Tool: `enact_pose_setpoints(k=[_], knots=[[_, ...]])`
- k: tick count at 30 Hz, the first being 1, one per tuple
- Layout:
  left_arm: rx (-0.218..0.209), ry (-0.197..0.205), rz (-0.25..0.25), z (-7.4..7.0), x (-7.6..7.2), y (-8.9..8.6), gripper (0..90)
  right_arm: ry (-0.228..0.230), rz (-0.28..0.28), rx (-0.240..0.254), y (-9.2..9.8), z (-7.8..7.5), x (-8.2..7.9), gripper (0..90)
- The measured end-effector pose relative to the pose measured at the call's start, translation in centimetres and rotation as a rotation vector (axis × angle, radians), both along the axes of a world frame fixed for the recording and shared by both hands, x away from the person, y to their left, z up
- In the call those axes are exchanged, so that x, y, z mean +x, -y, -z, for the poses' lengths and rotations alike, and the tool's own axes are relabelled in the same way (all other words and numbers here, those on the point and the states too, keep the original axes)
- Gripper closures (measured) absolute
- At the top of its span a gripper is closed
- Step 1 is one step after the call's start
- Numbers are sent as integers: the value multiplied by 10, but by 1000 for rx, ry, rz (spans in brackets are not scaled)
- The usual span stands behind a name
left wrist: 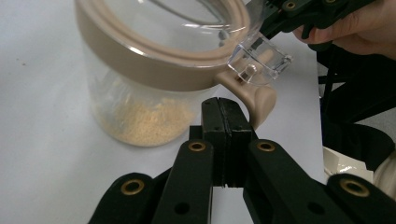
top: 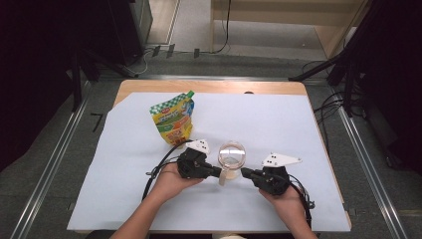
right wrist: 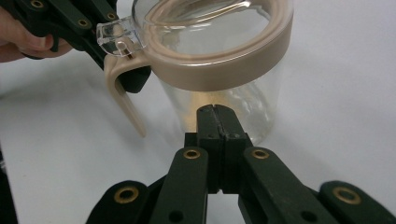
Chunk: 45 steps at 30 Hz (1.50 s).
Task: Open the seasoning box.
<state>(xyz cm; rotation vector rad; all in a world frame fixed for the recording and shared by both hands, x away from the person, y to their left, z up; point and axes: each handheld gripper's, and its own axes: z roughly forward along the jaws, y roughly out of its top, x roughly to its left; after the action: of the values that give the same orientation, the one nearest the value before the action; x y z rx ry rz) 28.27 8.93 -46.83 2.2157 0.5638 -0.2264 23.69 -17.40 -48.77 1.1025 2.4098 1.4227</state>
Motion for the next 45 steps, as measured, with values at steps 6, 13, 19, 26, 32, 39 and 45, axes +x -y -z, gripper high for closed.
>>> enact_pose_setpoints(k=[6, 13, 19, 26, 32, 39, 45], knots=[[-5, -3, -11, 1, -2, 5, 900, 3, 14, 2, 2, 1, 2, 900], [-9, 11, -16, 2, -9, 19, 900, 1, 33, 9, 6, 1, 8, 900], [-23, 2, -20, 4, -11, 29, 900, 4, 47, 13, 7, 2, 11, 900], [-13, -45, -8, 3, -10, 31, 864, -5, 61, 21, 12, -3, 12, 900], [7, -35, 4, -6, -12, 18, 801, 6, 41, 17, 13, -9, 2, 900], [3, -41, -8, -13, -11, 6, 658, -11, 15, 23, 9, -10, -12, 900], [-15, -9, -29, -17, -8, -7, 571, -15, -3, 24, 7, -13, -21, 900]])
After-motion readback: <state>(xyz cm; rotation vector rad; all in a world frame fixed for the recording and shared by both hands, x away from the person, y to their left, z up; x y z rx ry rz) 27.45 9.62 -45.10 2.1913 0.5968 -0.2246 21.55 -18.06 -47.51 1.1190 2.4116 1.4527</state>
